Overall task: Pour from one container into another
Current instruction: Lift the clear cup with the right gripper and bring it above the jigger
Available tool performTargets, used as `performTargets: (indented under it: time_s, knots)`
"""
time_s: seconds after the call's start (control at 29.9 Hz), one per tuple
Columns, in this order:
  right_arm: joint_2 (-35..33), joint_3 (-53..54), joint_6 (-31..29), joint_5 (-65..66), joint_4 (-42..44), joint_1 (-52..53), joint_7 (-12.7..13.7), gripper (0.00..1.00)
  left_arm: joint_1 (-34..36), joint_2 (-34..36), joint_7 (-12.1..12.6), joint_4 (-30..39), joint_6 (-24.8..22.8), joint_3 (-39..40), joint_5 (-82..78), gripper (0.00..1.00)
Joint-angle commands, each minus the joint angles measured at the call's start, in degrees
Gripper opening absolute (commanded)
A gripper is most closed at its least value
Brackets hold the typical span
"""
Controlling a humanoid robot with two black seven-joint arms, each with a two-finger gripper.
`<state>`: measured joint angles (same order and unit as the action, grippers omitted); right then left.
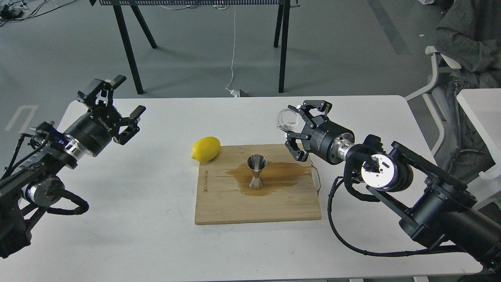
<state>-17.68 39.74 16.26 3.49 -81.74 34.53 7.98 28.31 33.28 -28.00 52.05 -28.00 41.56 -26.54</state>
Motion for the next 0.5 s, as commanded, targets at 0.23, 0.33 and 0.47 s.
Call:
performTargets:
  time_s: [0.23,0.33,0.47]
  knots:
    - [0.19,-9.06,0.0,1.86,-0.08,5.81,0.19,0.39,0.08,-0.41,0.0,-0.02,0.0,0.01,-0.09,0.97]
    - [0.19,-11.17,0.09,3.97,-0.08,7.3,0.19,0.39,0.08,-0.41,0.0,-0.02,0.0,0.01,-0.09,0.97]
    - [-0.07,-13.37,0.35,4.42,-0.17,9.59,0.36,0.39,0.17,-0.41,0.0,-0.02,0.0,0.01,-0.09,0.97]
